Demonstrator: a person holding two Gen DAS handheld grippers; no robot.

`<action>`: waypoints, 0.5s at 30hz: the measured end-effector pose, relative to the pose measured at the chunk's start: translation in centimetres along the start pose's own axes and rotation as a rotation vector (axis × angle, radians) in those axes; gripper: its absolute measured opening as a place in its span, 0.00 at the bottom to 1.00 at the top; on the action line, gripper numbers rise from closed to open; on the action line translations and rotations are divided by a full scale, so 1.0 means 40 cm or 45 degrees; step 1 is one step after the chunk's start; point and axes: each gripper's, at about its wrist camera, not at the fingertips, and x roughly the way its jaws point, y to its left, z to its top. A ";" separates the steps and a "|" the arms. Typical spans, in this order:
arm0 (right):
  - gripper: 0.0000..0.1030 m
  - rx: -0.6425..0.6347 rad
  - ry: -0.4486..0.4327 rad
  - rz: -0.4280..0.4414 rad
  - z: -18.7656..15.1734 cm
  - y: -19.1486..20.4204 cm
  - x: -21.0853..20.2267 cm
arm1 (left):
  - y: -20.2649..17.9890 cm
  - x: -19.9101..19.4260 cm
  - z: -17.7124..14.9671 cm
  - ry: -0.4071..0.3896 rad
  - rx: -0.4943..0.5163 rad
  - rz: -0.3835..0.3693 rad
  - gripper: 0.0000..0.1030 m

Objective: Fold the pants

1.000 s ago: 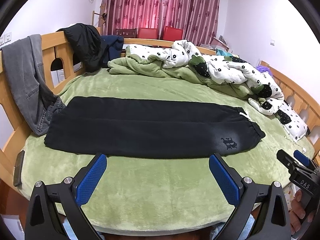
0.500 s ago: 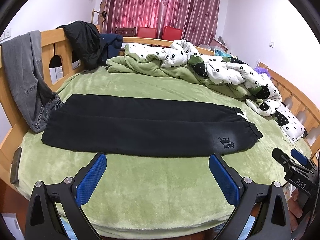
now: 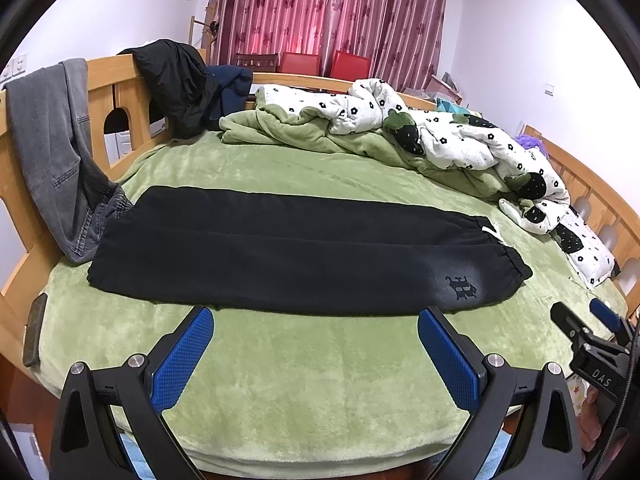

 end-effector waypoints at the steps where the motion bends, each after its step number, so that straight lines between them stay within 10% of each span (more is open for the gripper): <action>1: 1.00 0.003 -0.013 0.012 -0.001 -0.001 -0.002 | 0.001 0.001 -0.001 -0.002 0.003 0.005 1.00; 9: 1.00 0.096 0.039 0.087 -0.017 -0.042 0.038 | 0.041 0.026 -0.013 0.014 0.000 0.044 1.00; 15: 1.00 -0.028 0.122 -0.086 -0.078 -0.054 0.114 | 0.111 0.088 -0.039 0.040 -0.013 0.116 1.00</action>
